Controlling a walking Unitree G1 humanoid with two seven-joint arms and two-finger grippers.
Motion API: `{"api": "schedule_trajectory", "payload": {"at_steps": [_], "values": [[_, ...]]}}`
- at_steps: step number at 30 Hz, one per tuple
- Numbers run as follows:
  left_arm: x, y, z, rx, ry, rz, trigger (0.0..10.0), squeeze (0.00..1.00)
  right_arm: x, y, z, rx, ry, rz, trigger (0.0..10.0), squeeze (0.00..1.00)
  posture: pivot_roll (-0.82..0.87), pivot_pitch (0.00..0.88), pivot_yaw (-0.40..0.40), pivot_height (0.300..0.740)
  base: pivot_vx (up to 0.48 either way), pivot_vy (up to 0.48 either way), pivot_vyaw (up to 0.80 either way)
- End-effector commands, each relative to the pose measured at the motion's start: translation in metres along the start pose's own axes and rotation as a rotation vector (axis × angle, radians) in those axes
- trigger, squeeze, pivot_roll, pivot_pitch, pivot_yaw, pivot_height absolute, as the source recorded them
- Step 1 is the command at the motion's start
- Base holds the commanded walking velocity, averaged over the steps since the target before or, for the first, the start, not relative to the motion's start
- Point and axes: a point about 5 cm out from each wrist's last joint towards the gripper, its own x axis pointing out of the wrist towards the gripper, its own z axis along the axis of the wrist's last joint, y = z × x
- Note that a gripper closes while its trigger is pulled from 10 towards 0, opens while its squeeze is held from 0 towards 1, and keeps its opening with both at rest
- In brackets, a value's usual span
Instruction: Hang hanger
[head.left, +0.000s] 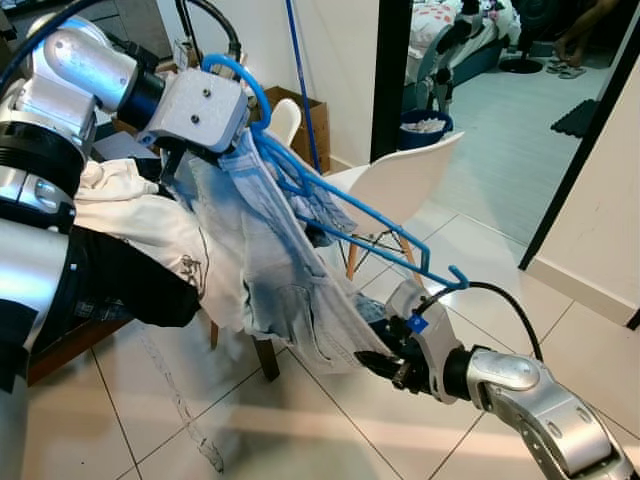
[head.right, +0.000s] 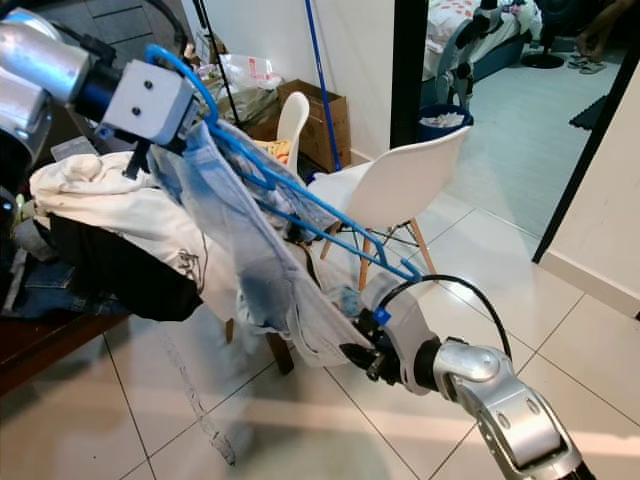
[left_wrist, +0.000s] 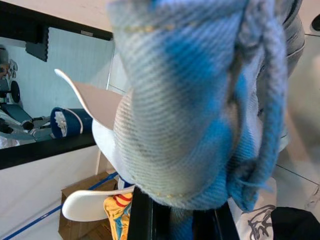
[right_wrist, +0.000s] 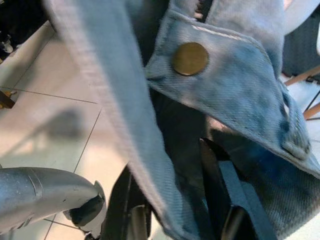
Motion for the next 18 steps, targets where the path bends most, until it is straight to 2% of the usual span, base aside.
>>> {"api": "schedule_trajectory", "payload": {"at_steps": [1,10,11,18], "values": [[-0.015,0.008,0.007,0.025,0.008,0.034,10.0,0.0,-0.002,0.001,0.001,-0.02,-0.009,0.014,10.0,0.0,0.04,0.092,0.115,0.74,0.0,0.0,0.0],[-0.019,0.01,0.007,0.026,0.017,0.044,10.0,0.0,-0.007,0.001,0.0,-0.03,-0.032,0.022,10.0,0.0,0.04,0.089,0.117,0.74,0.0,0.0,0.0],[-0.022,0.01,0.007,0.02,0.025,0.05,10.0,0.0,-0.011,-0.002,-0.002,-0.013,-0.035,0.005,0.0,0.0,0.04,0.088,0.117,0.74,0.0,0.0,0.0],[-0.029,0.006,0.001,-0.019,0.042,0.07,10.0,0.0,-0.02,-0.013,-0.005,0.026,-0.051,-0.048,0.0,0.0,0.03,0.085,0.122,0.74,0.0,0.0,0.0]]}}
